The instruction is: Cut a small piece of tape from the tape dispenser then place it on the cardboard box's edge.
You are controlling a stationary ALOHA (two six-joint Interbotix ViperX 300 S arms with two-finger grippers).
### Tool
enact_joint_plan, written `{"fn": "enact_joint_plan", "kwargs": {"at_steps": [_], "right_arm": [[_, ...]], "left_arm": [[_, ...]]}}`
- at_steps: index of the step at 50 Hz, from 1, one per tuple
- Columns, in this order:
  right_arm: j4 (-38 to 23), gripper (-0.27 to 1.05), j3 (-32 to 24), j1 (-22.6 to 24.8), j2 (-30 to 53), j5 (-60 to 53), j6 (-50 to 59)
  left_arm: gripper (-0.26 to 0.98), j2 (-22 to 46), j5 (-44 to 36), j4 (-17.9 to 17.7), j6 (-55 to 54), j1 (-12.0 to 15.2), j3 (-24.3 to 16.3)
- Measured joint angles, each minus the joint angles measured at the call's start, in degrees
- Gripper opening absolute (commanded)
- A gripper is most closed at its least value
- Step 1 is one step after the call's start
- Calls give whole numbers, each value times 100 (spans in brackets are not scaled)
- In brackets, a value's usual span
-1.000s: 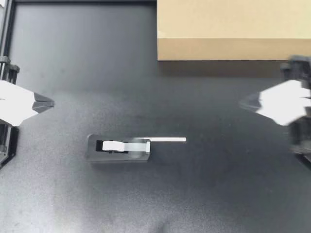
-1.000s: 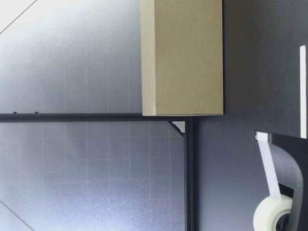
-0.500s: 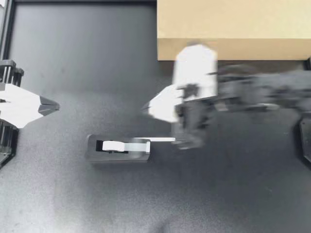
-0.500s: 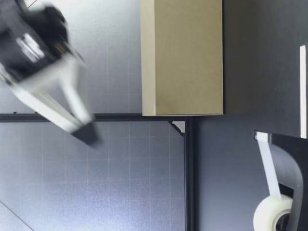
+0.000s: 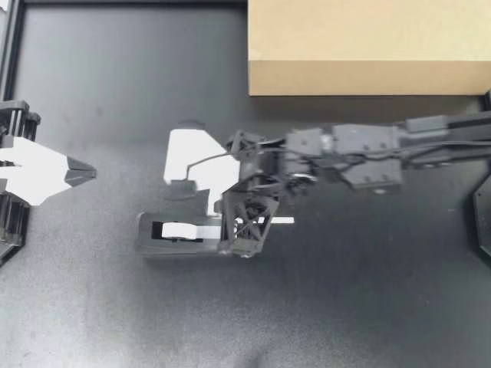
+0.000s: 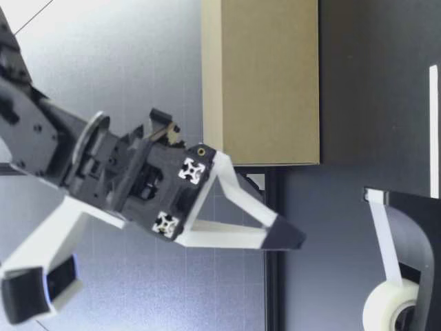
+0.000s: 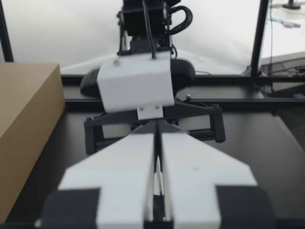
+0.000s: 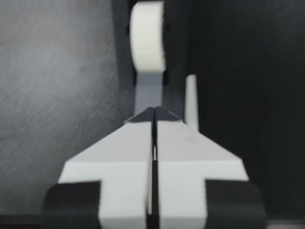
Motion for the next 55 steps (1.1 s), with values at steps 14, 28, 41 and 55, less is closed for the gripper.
{"fn": "enact_joint_plan", "kwargs": {"at_steps": [14,28,41,55], "right_arm": [[2953,-13,-352,-879,545,1248,-2364],[4069,-8,-721,-1591,1151,2083,-2883],[3920,32,-1046,-1591,1547,2479,-2637],[3841,40,-1213,-1582,1723,2558,-2549]], "left_arm": [[-13,0,0,0,9,0,88],[-13,0,9,0,9,0,88],[-13,0,9,0,9,9,88],[-13,18,0,0,9,0,149]]}}
